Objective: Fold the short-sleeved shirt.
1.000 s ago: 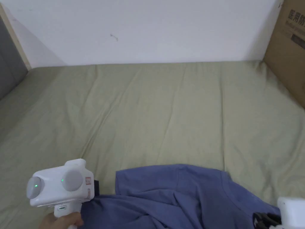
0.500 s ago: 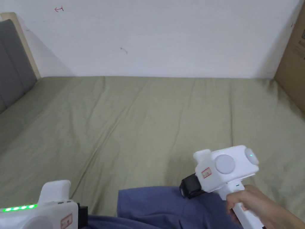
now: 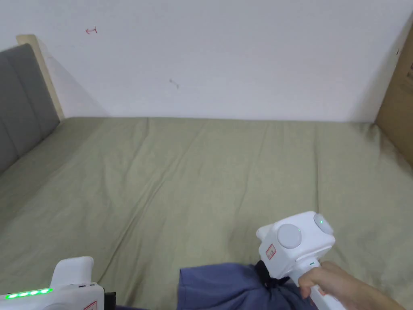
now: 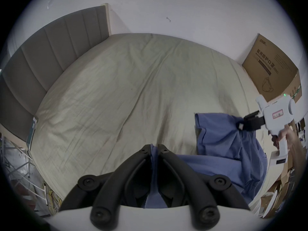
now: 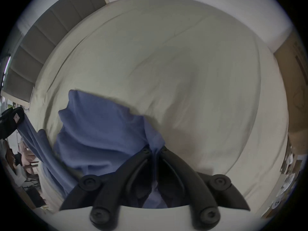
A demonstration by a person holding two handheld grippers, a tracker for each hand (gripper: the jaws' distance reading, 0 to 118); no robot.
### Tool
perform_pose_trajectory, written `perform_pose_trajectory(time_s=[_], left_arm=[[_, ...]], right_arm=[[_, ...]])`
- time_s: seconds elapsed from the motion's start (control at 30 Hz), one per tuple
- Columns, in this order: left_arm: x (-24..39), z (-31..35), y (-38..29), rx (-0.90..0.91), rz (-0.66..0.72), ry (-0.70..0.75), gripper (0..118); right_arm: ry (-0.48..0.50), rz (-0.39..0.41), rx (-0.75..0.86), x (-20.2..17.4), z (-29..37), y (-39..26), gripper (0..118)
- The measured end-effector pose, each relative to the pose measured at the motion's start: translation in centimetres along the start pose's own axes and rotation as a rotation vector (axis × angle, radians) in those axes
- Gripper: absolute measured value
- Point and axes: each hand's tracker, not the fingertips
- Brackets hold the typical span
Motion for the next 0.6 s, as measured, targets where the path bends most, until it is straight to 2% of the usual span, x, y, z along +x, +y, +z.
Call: perform_pose_trajectory(time_s=[0.07,0.2,0.33,0.43,0.47,0.6], left_arm=[[0.2,1.0,0.6,0.021,-0.012,0.0,6],[0.5,3.5,2.5,0.078,-0.054,0.019,6],[0.6,6.9,5.1,0.166,-0.099,0.064,6],[0.5,9.9,7.1,0.217,-0.097,0.048,6],[0.6,10.8,7.6,0.238,-0.108,0.044,6],[1.2,14.9,10.0,0.336,-0.19,0.092,6]], right_arm=[[-0.017,0.011,0.014,0.3,1.0,-0.6,4],[0.037,-0.134,0.156,2.7,6.8,-1.5,4],[-0.003,-0.212,0.303,6.3,15.5,-2.8,4],[0.001,-0.299,0.405,9.4,22.1,-4.7,4],[-0.012,-0.326,0.443,8.6,25.1,-6.2,4],[-0.032,-0.457,0.57,12.3,33.0,-9.9,4]])
